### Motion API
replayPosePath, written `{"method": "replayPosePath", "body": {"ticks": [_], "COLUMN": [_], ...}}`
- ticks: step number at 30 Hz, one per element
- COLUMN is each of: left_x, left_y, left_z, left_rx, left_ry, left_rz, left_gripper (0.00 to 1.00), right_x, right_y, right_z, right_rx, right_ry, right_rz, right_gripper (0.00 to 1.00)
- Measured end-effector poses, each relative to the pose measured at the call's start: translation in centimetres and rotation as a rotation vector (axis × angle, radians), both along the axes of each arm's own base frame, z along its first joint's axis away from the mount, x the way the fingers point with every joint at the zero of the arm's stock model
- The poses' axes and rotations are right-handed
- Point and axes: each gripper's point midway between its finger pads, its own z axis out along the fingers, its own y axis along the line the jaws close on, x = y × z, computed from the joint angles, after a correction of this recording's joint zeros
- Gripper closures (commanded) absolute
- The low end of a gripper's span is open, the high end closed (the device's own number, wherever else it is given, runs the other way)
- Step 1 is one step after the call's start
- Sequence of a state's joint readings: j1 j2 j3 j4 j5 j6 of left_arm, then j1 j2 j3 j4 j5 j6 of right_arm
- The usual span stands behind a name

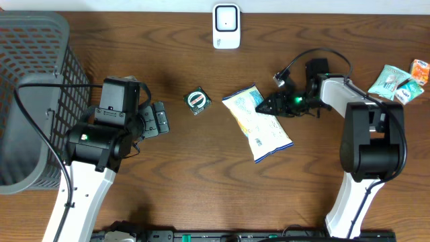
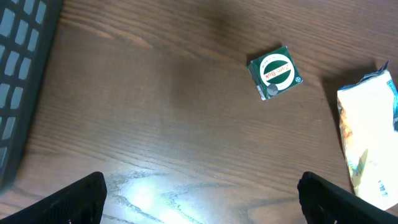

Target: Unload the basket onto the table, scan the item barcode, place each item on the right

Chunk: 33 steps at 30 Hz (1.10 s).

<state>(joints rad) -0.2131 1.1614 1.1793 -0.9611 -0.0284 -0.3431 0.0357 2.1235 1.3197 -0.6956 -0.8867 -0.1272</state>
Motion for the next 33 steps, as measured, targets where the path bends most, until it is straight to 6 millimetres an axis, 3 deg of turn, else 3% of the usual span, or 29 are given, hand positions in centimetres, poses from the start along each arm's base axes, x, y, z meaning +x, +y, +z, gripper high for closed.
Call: {"method": "replayPosePath", "body": {"ticks": [3,7,15,24,29,33], "left_x": [0.0,0.0,0.0,0.0,0.0,0.0], "left_y": [0.0,0.0,0.0,0.0,0.0,0.0], "left_z": [0.0,0.0,0.0,0.0,0.0,0.0], "left_rx": [0.0,0.0,0.0,0.0,0.0,0.0], "left_ry": [0.0,0.0,0.0,0.0,0.001,0.0], "left_rz": [0.0,0.0,0.0,0.0,0.0,0.0], "left_gripper": [0.02,0.02,0.02,0.02,0.02,0.02], "right_x": [-0.7,-1.5,-1.8,-1.2,-0.9,-1.7], "right_y": [0.5,1.8,3.5,2.3,1.6,1.8], "right_z": [0.0,-0.2,-0.4,0.6,4.1,8.2], "right_rx": [0.01,0.001,-0.016,0.027,-0.004,-0.087], "right_ry": [0.017,0.007,-0.007,0.038,-0.027,-0.142], "right_rz": [0.024,0.078,0.113,0.038,0.018,0.048], "right_gripper": [0.57,0.99,0.99,0.97,0.85,0.61]}}
